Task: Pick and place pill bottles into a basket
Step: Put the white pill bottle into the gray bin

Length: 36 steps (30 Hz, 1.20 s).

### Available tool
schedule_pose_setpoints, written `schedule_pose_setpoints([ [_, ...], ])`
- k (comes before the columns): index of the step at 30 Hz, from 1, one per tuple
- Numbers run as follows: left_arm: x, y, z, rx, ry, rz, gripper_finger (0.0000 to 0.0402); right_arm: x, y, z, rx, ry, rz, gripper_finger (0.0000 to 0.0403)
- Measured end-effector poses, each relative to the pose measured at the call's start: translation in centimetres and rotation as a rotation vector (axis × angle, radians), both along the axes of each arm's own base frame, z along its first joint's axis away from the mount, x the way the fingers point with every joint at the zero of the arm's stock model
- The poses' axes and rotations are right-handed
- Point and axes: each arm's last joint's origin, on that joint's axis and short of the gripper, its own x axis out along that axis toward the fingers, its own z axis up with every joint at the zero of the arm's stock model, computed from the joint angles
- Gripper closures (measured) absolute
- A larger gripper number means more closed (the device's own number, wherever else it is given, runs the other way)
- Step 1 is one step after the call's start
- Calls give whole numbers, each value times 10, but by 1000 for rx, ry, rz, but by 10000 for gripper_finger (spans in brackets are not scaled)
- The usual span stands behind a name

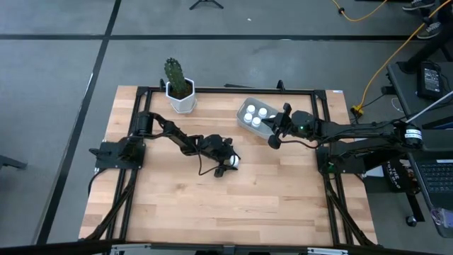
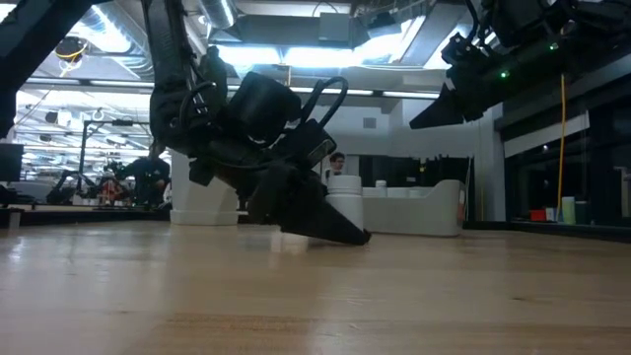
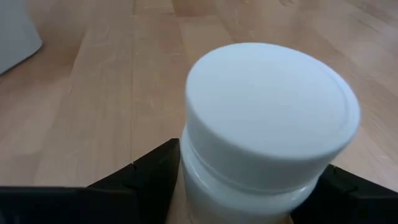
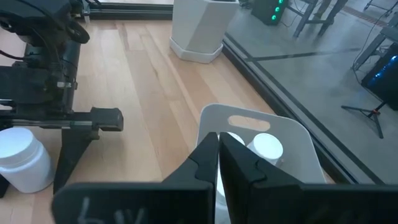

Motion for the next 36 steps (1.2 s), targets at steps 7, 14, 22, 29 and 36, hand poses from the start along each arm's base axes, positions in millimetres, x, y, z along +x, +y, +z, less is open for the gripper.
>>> schedule_pose_setpoints([
  [7, -2, 0, 4, -5, 29, -9, 155, 0, 0, -1, 4, 12, 0, 384],
  [14, -3, -1, 4, 9, 30, -19, 155, -1, 0, -2, 15, 20, -4, 384],
  [22, -4, -2, 3, 40, 35, -32, 155, -2, 0, -5, 35, 40, -11, 384],
  [29, -4, 0, 2, 41, 36, -38, 166, -3, 1, -7, 60, 52, -21, 384],
  [36, -5, 1, 1, 39, 48, -37, 181, -3, 1, -7, 60, 52, -21, 384],
])
